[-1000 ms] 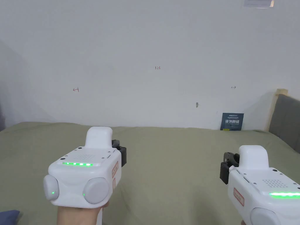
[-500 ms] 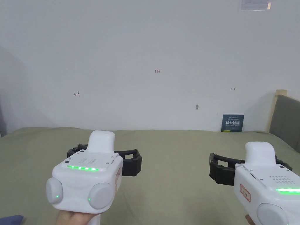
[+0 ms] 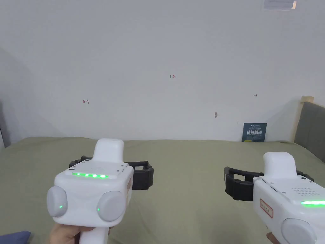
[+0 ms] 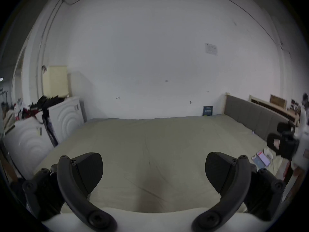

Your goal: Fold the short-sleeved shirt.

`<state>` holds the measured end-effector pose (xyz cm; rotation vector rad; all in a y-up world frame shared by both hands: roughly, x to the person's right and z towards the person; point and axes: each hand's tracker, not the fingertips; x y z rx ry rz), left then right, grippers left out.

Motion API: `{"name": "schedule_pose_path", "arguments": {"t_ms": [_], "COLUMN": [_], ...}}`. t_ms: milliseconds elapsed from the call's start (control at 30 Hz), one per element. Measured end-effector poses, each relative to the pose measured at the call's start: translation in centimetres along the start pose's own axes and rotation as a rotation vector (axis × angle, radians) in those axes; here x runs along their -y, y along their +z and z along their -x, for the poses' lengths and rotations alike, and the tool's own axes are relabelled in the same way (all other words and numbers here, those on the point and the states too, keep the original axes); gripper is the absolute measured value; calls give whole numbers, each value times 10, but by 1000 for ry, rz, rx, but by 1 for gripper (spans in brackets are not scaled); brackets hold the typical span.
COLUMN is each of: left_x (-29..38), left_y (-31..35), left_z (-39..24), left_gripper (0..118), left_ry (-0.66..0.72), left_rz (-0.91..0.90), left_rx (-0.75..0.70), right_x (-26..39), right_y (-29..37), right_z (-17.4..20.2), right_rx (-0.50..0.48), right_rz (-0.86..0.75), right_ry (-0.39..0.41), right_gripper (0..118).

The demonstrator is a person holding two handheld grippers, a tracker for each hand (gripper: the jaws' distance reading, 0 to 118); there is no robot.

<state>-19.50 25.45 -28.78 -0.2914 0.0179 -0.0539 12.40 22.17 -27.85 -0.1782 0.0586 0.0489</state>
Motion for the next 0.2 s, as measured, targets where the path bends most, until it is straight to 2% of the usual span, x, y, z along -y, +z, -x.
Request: {"name": "schedule_pose_path", "arguments": {"t_ms": [133, 200], "left_x": [0, 0], "left_y": [1, -5], "left_z": [-4, -15], "left_gripper": [118, 118], "left_ry": [22, -17], "left_rz": [31, 92], "left_rx": [-12, -109], "right_x": [-2, -2], "right_y": [1, 0], "right_z": [3, 6], "right_rx": [-3, -1], "right_rz": [4, 1], "right_ry": [-11, 0], "right_gripper": [118, 118]}}
